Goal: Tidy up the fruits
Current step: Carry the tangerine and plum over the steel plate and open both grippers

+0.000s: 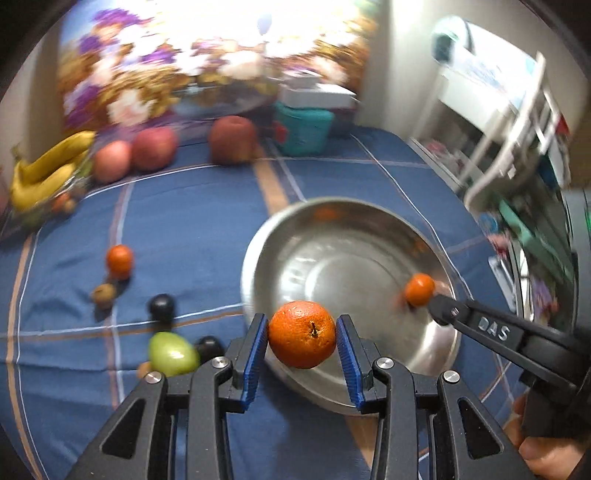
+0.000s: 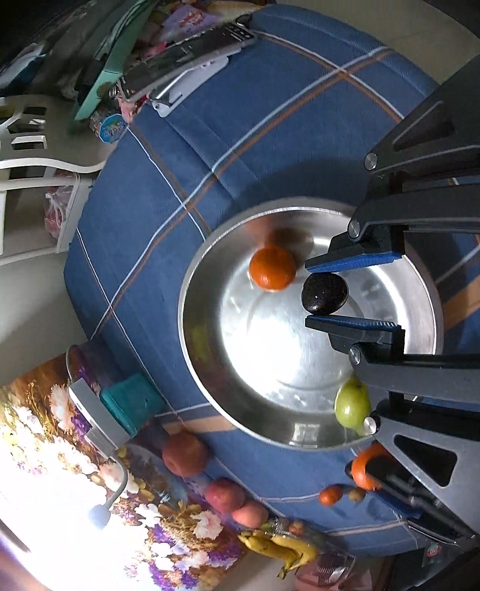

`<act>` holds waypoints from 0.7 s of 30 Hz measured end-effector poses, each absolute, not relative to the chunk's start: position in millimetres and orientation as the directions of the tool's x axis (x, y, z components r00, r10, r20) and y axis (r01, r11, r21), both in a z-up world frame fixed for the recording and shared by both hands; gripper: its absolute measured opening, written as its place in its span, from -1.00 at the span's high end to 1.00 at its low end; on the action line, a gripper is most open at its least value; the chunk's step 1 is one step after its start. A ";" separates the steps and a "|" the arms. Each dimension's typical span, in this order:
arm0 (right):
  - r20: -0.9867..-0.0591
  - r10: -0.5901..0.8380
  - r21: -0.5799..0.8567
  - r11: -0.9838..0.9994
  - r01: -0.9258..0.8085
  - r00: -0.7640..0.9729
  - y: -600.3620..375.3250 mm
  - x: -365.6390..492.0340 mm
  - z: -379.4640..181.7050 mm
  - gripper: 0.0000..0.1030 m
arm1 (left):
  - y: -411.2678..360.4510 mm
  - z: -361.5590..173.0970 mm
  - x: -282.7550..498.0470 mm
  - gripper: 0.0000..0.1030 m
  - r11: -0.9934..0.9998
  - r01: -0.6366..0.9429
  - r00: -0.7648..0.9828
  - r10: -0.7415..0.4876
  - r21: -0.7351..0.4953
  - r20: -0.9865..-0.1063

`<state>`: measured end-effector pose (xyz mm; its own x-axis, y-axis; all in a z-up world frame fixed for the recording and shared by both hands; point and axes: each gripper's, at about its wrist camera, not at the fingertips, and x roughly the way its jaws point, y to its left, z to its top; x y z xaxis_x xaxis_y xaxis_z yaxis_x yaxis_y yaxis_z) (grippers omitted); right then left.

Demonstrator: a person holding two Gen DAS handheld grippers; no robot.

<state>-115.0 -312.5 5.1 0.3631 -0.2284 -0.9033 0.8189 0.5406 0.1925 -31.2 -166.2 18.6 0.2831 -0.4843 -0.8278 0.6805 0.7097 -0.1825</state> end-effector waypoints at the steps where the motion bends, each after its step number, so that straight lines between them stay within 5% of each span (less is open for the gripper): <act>1: -0.906 -0.229 0.187 0.540 0.820 0.357 -313.2 -115.1 3.9 0.53 | -170.7 16.9 -34.6 0.22 0.700 0.693 0.282 -0.482 -0.172 -0.830; 21: -0.930 -0.185 0.177 0.536 0.826 0.319 -323.2 -123.8 -13.6 0.52 | -203.5 -7.7 -61.8 0.19 0.629 0.767 0.232 -0.454 -0.125 -0.860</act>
<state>-123.8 -323.2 -13.6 0.3188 -0.1846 -0.9297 0.8258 0.5355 0.1768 -61.8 -203.5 -7.7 0.2322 -0.4538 -0.8603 0.7669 0.6295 -0.1250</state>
